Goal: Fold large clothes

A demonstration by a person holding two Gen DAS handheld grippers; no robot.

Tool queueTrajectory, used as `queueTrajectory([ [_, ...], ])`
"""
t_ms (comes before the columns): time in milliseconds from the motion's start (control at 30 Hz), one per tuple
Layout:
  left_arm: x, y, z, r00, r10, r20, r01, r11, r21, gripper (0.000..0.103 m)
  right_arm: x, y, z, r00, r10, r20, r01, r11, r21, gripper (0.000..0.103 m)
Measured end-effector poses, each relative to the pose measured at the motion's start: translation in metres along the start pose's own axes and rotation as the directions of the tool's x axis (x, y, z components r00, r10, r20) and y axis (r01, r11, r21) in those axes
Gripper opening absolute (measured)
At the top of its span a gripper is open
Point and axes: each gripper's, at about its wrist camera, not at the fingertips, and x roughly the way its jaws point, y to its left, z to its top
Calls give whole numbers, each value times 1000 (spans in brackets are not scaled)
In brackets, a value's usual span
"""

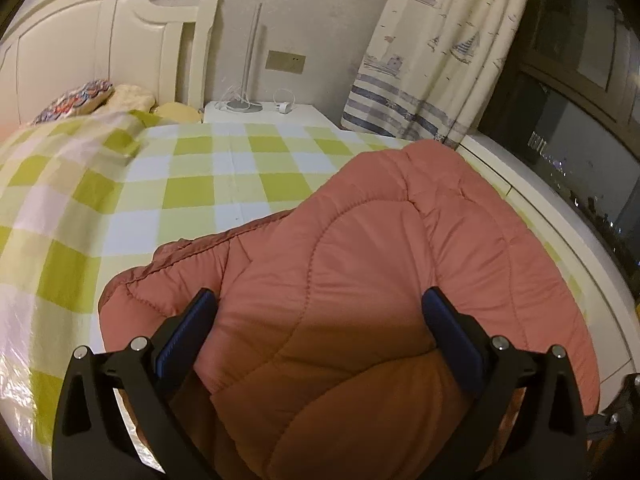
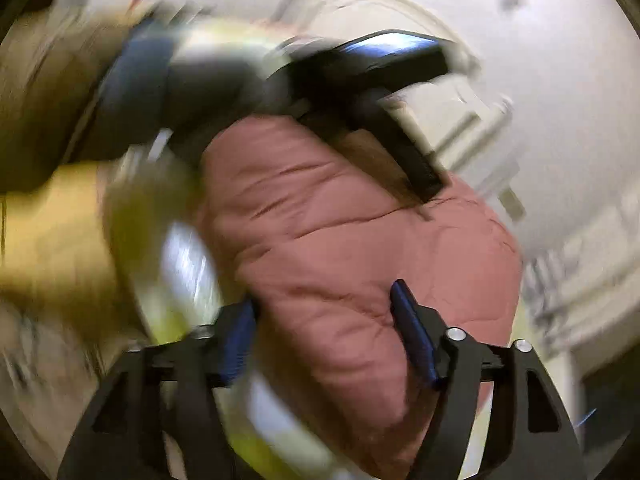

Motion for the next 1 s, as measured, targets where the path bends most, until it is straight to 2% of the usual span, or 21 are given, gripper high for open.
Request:
queueTrajectory([
  [67,1,0,0,1000,0,2,0,1000,-3,101,-20,-12,-4,992,110,67,-114,992,54,68],
  [100,2,1,1,1000,0,3,0,1000,-4,101,-30,-23,-5,974,172,144,-189,975,118,68],
  [167,2,1,0,1000,0,4,0,1000,-5,101,-46,-48,-3,932,221,287,-290,930,226,68],
  [233,2,1,0,1000,1,3,-1,1000,-4,101,-53,-60,5,915,169,368,-302,889,344,68],
  [267,2,1,0,1000,3,2,-3,1000,-3,101,-50,-63,10,917,131,376,-287,872,396,68],
  [300,3,0,0,1000,6,-2,-6,1000,-1,101,-45,-63,16,926,107,362,-265,867,422,68],
  [333,3,0,1,1000,12,-10,-12,1000,4,101,-29,-51,22,947,94,307,-229,868,441,64],
  [400,0,-4,8,998,55,-38,-53,998,44,101,8,-27,30,965,198,174,-255,869,423,64],
  [433,-5,-7,12,995,85,-48,-82,994,66,101,26,-10,28,978,169,121,-203,903,378,64],
  [467,-10,-8,16,991,118,-59,-113,990,79,101,30,7,26,988,97,118,-128,946,298,64],
  [500,-17,-9,22,986,154,-69,-149,986,81,101,30,11,24,990,75,118,-105,955,278,64],
  [567,-40,-12,37,975,220,-39,-219,975,33,101,29,6,25,989,96,111,-126,944,306,64],
  [600,-50,-14,41,978,207,-12,-207,978,11,101,29,4,25,989,99,113,-129,942,308,64],
  [667,-71,-25,51,990,128,61,-126,991,-37,101,29,8,24,989,83,119,-116,945,306,64],
  [733,-71,-34,53,988,125,87,-121,991,-51,101,29,12,24,991,67,117,-100,949,300,64],
  [800,-48,-39,48,985,162,64,-160,986,-36,101,39,6,18,991,67,117,-100,949,300,64],
  [867,13,-29,30,970,235,-65,-235,972,10,101,43,5,15,989,71,126,-106,949,297,64],
  [900,25,-24,24,975,211,-74,-210,977,17,101,40,6,14,989,67,130,-102,954,281,64],
  [933,28,-10,22,987,144,-73,-147,988,-38,101,35,9,14,991,53,126,-84,964,254,64],
  [967,25,1,25,991,108,-80,-115,989,-97,101,30,8,14,990,65,127,-95,964,250,64],
  [1000,24,2,26,991,107,-83,-116,988,-100,101,22,4,13,985,95,144,-130,958,255,63],
])
